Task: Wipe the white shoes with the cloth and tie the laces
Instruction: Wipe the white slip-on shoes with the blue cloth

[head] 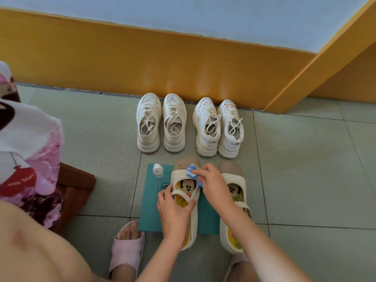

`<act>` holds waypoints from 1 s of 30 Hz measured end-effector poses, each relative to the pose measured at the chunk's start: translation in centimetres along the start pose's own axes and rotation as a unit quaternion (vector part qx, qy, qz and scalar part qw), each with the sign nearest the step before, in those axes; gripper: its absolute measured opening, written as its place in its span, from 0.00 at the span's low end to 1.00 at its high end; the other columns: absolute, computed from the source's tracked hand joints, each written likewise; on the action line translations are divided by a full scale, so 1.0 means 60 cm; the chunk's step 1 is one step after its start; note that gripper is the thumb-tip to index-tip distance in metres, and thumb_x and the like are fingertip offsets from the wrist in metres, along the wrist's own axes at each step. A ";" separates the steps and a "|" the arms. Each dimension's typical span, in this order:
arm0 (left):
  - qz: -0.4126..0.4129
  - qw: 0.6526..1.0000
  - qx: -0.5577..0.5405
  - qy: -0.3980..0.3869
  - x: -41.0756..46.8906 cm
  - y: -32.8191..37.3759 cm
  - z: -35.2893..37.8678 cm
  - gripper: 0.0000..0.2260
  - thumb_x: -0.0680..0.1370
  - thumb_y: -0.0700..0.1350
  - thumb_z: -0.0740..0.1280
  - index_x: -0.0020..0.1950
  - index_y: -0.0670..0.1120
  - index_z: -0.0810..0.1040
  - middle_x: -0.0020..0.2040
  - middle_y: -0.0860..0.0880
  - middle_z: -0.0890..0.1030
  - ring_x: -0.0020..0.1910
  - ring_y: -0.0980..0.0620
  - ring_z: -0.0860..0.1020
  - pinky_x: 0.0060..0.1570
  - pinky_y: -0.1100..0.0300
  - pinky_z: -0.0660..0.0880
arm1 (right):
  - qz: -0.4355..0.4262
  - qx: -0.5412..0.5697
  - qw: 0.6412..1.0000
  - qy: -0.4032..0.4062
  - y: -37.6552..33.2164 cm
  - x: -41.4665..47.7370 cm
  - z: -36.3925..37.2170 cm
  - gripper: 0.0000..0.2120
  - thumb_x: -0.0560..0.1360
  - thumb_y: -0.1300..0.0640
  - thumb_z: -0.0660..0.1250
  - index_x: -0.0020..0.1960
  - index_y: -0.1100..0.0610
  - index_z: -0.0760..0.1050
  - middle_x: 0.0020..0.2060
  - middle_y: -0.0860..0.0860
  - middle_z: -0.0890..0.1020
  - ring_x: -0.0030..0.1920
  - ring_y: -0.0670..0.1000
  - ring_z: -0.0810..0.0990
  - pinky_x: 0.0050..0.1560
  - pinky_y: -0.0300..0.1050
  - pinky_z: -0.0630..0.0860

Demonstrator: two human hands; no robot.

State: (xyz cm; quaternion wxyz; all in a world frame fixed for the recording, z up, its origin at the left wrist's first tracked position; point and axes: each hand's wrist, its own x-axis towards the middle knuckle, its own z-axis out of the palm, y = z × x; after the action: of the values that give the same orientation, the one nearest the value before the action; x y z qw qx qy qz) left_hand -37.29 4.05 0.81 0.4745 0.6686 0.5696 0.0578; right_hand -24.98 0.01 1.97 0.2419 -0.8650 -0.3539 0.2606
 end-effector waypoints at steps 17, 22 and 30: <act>0.015 1.000 -0.017 -0.008 0.006 -0.013 -0.004 0.35 0.66 0.48 0.77 0.69 0.49 0.66 0.62 0.50 0.68 0.63 0.49 0.69 0.64 0.49 0.69 | 0.138 0.233 0.954 0.130 -0.006 0.025 0.025 0.17 0.79 0.64 0.60 0.65 0.52 0.75 0.54 0.52 0.74 0.52 0.47 0.74 0.53 0.36 0.68; 0.025 1.000 -0.015 -0.003 0.007 -0.015 -0.002 0.35 0.65 0.48 0.77 0.69 0.47 0.67 0.62 0.49 0.69 0.63 0.48 0.69 0.64 0.50 0.69 | 0.158 0.228 0.949 0.151 -0.001 -0.029 0.054 0.19 0.79 0.63 0.61 0.67 0.51 0.73 0.51 0.51 0.75 0.49 0.46 0.75 0.51 0.35 0.71; 0.028 0.999 -0.035 -0.012 0.006 -0.015 -0.005 0.35 0.65 0.47 0.77 0.68 0.47 0.67 0.62 0.49 0.69 0.62 0.49 0.69 0.63 0.51 0.70 | 0.204 0.336 0.905 0.166 -0.011 -0.075 0.061 0.16 0.78 0.65 0.61 0.63 0.53 0.75 0.57 0.49 0.78 0.56 0.45 0.76 0.59 0.40 0.73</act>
State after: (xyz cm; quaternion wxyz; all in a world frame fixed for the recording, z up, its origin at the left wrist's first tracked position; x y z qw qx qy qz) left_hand -38.00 4.41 0.17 0.5027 0.6680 0.5425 0.0825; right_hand -30.34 -2.03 0.86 0.5147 -0.8167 -0.0162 0.2606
